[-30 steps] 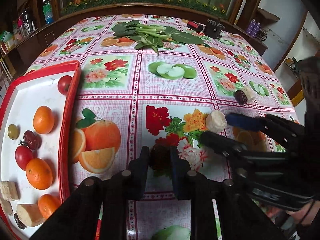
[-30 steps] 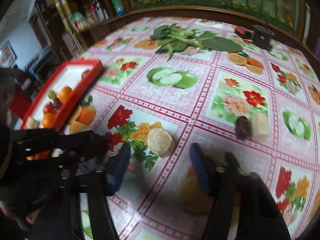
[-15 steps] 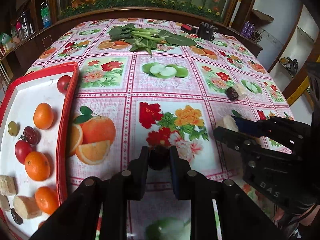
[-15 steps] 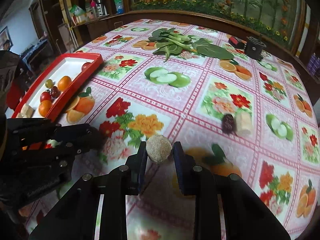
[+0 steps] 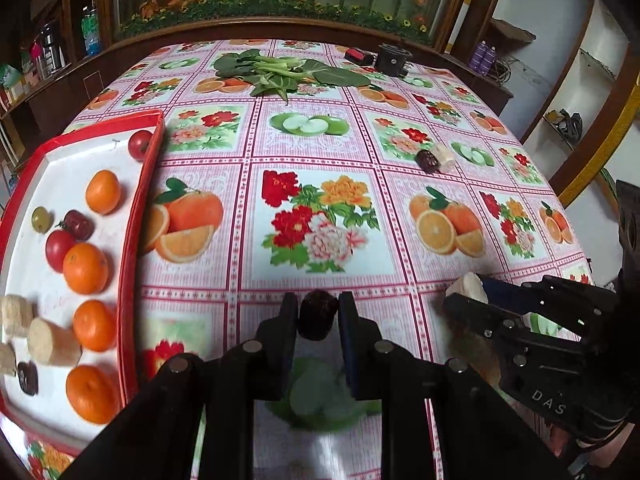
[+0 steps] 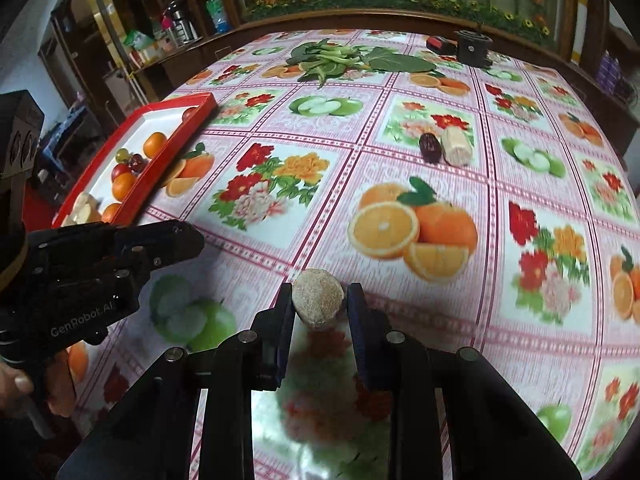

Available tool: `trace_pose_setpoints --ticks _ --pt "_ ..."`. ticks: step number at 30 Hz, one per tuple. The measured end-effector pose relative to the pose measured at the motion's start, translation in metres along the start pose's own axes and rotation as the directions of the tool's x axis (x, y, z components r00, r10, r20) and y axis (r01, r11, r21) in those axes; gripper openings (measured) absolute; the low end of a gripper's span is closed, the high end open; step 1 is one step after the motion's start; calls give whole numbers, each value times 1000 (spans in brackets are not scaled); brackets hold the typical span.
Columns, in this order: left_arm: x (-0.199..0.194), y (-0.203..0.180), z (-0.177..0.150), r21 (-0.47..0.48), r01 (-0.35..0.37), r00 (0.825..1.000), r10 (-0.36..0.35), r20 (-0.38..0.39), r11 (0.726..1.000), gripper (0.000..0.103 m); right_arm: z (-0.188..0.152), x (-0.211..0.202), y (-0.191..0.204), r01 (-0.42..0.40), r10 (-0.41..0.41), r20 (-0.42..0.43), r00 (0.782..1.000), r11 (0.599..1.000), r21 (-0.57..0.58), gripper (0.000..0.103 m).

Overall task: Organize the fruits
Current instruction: 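Carry the beige ball and dark date with both tools over the tray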

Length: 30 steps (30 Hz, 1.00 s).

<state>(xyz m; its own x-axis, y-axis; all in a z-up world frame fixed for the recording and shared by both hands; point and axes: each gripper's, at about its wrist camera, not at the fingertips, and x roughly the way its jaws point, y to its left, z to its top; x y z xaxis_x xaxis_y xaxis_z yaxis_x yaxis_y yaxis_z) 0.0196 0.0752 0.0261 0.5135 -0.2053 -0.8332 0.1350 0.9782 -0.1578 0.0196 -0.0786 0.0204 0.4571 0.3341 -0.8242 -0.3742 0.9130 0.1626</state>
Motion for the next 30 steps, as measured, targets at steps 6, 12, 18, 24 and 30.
trace_pose_setpoints --ticks 6,12,18,24,30 --pt "-7 0 -7 6 -4 1000 4 1 1000 23 -7 -4 10 -1 1 -2 1000 1000 3 26" --pt "-17 4 -7 0 -3 1000 3 17 1000 23 -1 -6 22 -11 11 5 1000 1000 -9 26" --pt "-28 18 -3 -20 -5 999 6 40 1000 23 13 -6 41 -23 24 14 1000 999 -47 26" --pt "-40 44 4 -60 -16 998 19 59 998 23 34 0 67 -55 57 15 998 994 -92 26" --pt "-52 85 11 -127 -54 995 64 76 990 23 63 9 99 -92 96 24 995 985 -148 26"
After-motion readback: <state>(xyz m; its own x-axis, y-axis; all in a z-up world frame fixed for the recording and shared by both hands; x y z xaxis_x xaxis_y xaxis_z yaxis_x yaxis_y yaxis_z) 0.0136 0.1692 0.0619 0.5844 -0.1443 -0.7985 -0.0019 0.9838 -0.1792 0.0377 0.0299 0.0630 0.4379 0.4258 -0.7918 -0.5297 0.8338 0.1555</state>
